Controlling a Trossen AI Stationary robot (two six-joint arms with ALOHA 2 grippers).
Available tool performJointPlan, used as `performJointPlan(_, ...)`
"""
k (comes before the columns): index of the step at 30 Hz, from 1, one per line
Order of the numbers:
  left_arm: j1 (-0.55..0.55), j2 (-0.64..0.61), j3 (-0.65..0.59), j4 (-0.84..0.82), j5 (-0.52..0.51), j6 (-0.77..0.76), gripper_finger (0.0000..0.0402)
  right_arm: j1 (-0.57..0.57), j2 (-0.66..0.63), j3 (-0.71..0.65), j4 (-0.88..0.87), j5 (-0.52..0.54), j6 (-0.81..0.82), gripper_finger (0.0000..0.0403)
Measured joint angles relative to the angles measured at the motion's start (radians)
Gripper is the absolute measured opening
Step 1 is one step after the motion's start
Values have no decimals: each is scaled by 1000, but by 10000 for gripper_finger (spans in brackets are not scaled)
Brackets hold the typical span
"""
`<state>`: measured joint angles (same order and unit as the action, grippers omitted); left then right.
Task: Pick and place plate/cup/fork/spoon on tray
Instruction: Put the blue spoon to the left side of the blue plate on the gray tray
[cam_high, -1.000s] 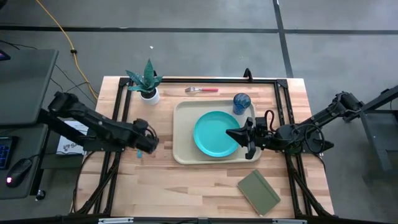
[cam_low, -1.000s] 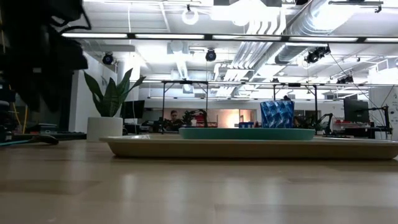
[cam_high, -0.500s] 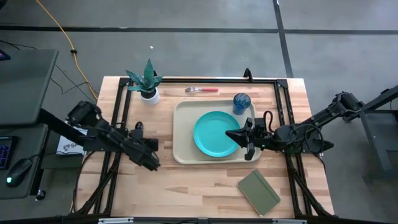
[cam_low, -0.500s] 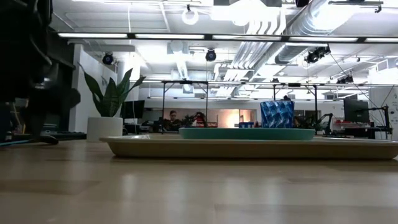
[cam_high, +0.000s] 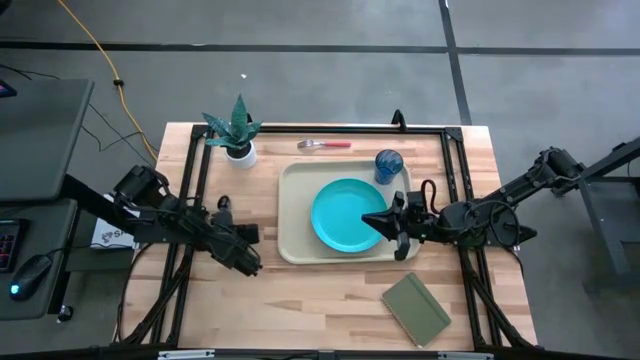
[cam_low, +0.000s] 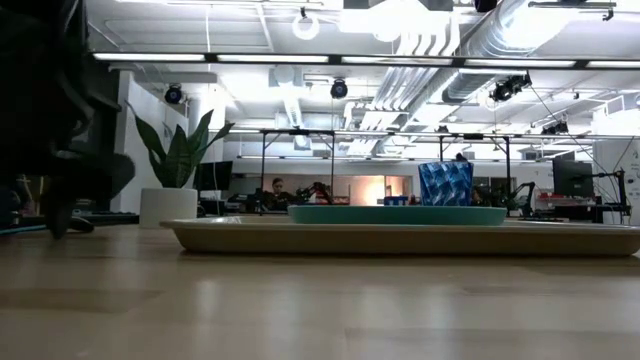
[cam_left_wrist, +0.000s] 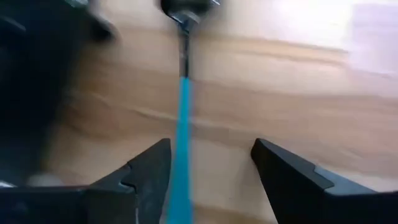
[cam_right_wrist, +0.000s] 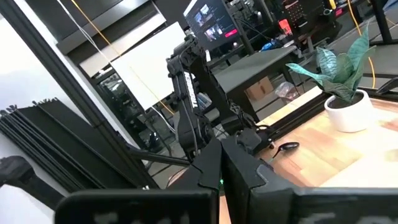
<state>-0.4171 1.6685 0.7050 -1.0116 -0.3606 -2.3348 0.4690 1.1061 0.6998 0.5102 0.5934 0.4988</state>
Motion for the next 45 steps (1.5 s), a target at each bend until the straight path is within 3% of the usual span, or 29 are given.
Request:
performJointPlan(16,31,-11,16,92,-46,149,102,-5,0,0,-14,8,-2,0)
performJointPlan(23,25,-32,15,103,-55,232,12,-5,0,0,-14,8,-2,0)
performJointPlan(26,22,-64,14,102,-55,244,11,-5,0,0,-14,8,-1,0)
performJointPlan(36,13,-344,17,40,-177,431,3,-5,0,0,-13,8,2,0)
performJointPlan(41,-8,-536,57,68,-211,661,1,-6,0,0,27,8,-5,0)
performJointPlan(45,-17,-652,98,205,-195,885,1,-16,0,0,56,7,-7,0)
